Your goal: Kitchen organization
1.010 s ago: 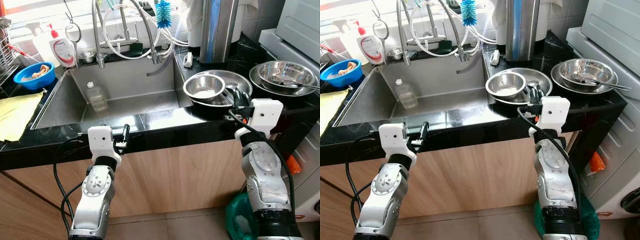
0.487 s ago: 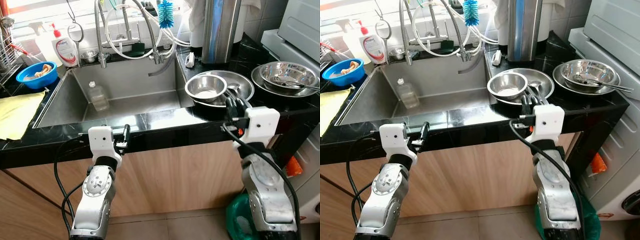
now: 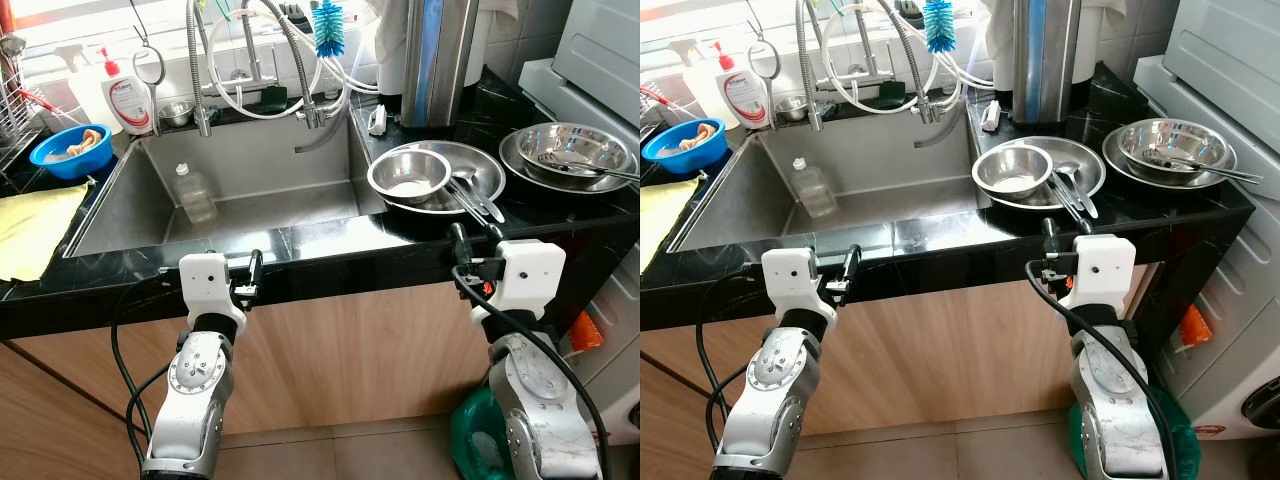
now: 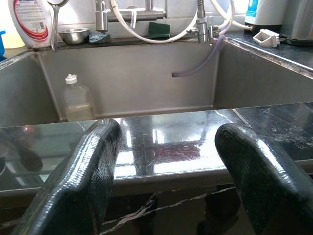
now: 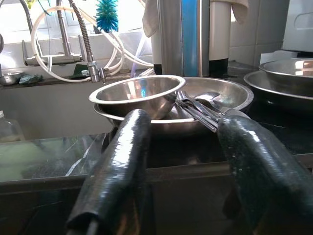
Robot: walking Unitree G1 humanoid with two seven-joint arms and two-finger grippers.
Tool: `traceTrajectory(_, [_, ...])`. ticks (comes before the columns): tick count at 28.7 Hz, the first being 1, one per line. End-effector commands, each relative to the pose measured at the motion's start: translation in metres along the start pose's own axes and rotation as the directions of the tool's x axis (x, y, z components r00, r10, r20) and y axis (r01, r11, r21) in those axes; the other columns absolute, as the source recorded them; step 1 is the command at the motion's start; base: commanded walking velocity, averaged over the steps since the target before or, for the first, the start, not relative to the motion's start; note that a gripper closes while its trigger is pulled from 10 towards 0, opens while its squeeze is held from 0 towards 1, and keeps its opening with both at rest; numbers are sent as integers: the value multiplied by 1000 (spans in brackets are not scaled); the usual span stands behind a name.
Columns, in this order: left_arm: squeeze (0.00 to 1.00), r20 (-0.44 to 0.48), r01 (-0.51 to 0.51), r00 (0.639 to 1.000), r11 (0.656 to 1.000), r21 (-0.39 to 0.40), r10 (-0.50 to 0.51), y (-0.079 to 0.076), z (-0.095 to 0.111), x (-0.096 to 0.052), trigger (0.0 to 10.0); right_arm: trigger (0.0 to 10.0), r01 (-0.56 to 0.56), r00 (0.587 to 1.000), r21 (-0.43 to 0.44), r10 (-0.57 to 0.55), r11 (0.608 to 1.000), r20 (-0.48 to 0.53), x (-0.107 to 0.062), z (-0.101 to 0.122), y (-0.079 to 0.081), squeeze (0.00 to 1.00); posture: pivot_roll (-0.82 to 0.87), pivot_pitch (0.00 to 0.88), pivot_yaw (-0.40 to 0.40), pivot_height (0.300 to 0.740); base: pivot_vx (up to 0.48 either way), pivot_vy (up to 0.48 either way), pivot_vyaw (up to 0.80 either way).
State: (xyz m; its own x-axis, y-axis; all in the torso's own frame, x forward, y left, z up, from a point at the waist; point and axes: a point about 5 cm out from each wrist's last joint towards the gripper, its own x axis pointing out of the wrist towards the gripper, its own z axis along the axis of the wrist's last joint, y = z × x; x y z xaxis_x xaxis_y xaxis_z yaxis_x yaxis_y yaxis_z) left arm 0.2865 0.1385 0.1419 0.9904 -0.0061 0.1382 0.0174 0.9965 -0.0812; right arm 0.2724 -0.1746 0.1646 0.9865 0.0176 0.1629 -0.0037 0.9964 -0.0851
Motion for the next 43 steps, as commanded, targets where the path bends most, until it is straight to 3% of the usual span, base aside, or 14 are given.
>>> traceTrajectory(1, [0, 2, -12, 1000, 1000, 15, 12, 3, -1, 0, 10000, 10000, -5, 1000, 7, 5, 1000, 10, -1, 4, 2, 1000, -202, 0, 114, 740, 0, 0, 0])
traceTrajectory(2, [0, 2, -11, 1000, 1000, 14, 11, 3, -1, 0, 10000, 10000, 9, 1000, -2, -9, 1000, -8, -2, 2, 0, 357, -200, 0, 112, 740, 0, 0, 0])
traceTrajectory(3, [0, 2, -9, 1000, 1000, 13, 9, 2, -1, 0, 10000, 10000, 35, 999, 6, -34, 999, -37, -3, -2, -4, 0, -200, 0, 112, 740, 0, 0, 0])
traceTrajectory(5, [0, 3, -6, 1000, 1000, 13, 6, 2, -1, 0, 10000, 10000, 100, 990, 52, -94, 994, -103, -3, -12, -11, 0, -200, 0, 112, 740, 0, 0, 0])
traceTrajectory(10, [0, 5, -6, 1000, 1000, 15, 6, 3, -1, 1, 10000, 10000, 138, 985, 92, -127, 986, -116, 0, -13, -15, 0, -202, 0, 112, 740, 0, 0, 0])
traceTrajectory(17, [0, 8, 0, 1000, 1000, 16, 0, 1, -1, 1, 10000, 10000, 136, 986, 91, -125, 987, -111, 7, -10, -16, 0, -206, 0, 111, 740, 0, 0, 0])
traceTrajectory(26, [0, 19, 43, 999, 997, 57, -44, -5, 0, 0, 10000, 10000, 81, 992, 108, -70, 991, -100, 22, -7, -5, 0, -203, 0, 110, 740, 0, 0, 0])
traceTrajectory(43, [0, 22, 44, 999, 997, 69, -45, -5, 1, 0, 10000, 10000, 58, 994, 115, -47, 992, -96, 33, -5, -1, 0, -188, 0, 108, 740, 0, 0, 0])
